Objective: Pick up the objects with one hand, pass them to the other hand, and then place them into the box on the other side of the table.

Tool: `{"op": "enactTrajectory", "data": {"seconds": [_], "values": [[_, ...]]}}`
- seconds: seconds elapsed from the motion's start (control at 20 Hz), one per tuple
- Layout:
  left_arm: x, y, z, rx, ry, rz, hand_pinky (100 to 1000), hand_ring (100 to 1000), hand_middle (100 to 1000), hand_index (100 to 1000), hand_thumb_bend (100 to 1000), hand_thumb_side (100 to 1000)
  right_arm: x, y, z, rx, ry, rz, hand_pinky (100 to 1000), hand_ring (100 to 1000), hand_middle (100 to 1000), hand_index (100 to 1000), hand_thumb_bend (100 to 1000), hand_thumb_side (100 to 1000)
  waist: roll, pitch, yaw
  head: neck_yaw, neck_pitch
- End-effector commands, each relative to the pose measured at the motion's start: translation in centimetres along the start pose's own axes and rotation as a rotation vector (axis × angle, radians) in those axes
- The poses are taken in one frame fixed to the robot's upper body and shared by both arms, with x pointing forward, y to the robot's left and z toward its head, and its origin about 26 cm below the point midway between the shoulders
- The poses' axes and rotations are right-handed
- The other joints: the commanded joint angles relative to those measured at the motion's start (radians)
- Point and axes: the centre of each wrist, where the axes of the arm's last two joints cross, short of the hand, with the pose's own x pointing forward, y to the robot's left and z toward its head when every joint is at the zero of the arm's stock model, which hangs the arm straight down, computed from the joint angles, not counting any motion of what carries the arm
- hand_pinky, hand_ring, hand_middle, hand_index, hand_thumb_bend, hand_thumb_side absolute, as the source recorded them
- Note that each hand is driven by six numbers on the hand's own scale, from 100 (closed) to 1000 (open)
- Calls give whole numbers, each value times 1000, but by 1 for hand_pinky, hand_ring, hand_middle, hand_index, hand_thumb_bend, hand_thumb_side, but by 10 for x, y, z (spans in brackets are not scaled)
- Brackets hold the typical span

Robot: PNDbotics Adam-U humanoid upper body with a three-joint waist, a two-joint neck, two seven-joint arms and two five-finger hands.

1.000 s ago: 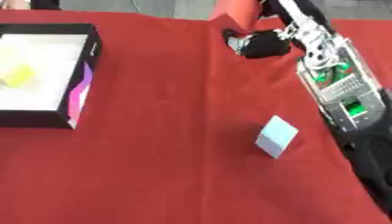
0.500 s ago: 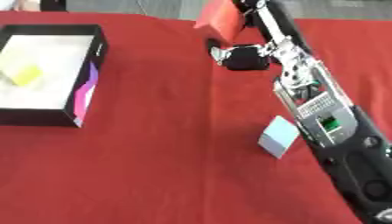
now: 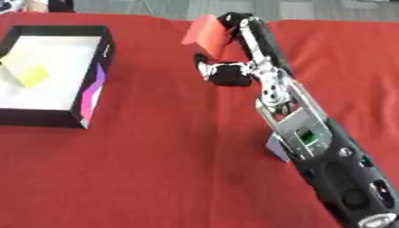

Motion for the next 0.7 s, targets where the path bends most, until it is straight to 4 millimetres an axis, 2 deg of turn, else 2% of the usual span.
{"op": "enactTrajectory", "data": {"seconds": [0.05,0.25,0.45,0.7], "values": [[15,4,2,-76,-22,-75,796,794,739,790,100,743,4,4,-4,-5,-42,-10,805,617,475,552,100,100,19,-40,3,3,4],[26,-6,-4,-203,-46,-132,800,807,764,840,100,731,7,9,-4,2,-80,-38,805,617,480,556,100,100,20,-42,4,3,8],[37,-14,-9,-287,-69,-196,805,819,777,870,100,662,9,13,-4,1,-123,-88,801,621,490,568,100,100,23,-44,6,3,13],[44,-21,-15,-350,-79,-239,808,823,781,888,100,665,10,23,-3,12,-171,-152,799,625,502,581,100,100,25,-46,9,-1,16]]}}
